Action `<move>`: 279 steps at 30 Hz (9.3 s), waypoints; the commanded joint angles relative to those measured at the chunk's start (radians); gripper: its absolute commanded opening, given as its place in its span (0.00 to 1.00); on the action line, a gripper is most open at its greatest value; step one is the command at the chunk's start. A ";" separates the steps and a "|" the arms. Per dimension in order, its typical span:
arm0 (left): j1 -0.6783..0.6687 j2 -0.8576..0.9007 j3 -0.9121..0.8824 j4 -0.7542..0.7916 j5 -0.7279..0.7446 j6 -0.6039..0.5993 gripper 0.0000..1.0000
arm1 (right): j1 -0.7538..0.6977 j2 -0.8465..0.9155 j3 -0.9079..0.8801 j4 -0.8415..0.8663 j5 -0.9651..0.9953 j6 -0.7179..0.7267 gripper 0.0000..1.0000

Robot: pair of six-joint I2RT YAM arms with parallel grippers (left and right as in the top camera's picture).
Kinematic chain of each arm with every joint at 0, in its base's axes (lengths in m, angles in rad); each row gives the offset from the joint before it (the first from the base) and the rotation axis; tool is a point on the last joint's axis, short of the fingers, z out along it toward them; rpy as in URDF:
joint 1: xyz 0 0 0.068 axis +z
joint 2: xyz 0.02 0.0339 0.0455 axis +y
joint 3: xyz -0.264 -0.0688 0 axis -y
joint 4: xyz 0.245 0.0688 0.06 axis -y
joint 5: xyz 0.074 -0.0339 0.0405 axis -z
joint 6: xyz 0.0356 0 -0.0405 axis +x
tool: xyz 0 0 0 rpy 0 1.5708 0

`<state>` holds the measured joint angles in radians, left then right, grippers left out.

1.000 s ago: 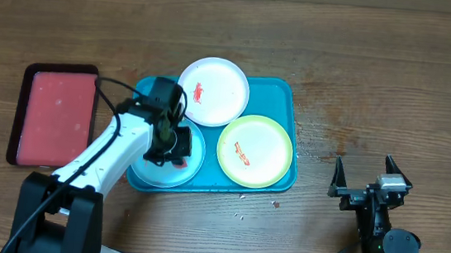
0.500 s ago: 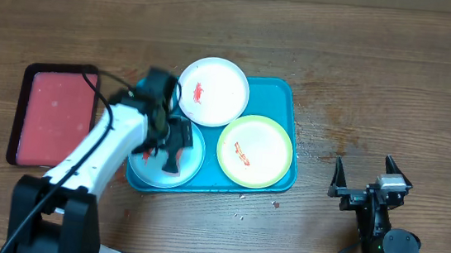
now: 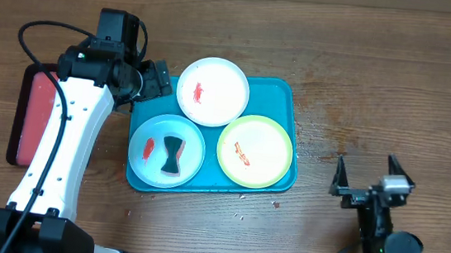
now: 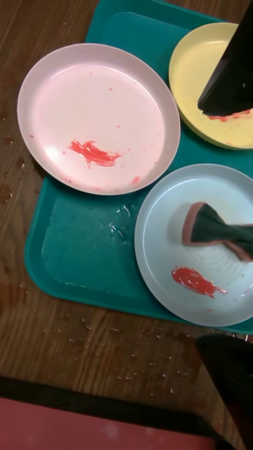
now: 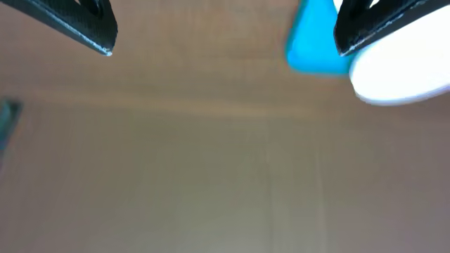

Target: Clean dirty plates on tray and stack at the side

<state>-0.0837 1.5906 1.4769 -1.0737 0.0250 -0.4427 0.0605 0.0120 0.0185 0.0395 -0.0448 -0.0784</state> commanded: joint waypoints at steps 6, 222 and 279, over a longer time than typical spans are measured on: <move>-0.004 0.002 -0.009 0.000 -0.006 0.000 1.00 | 0.003 -0.009 -0.009 0.528 -0.348 0.097 1.00; -0.029 0.193 -0.549 0.319 -0.290 -0.012 0.04 | 0.736 2.093 1.407 -0.725 -0.113 0.628 0.05; 0.223 -0.006 -0.328 0.237 0.225 0.210 0.04 | 0.736 2.092 1.432 -0.721 -0.113 0.550 0.04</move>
<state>0.0986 1.7271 1.0966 -0.8371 0.2909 -0.2184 0.7879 2.1010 1.4471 -0.6796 -0.1680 0.5465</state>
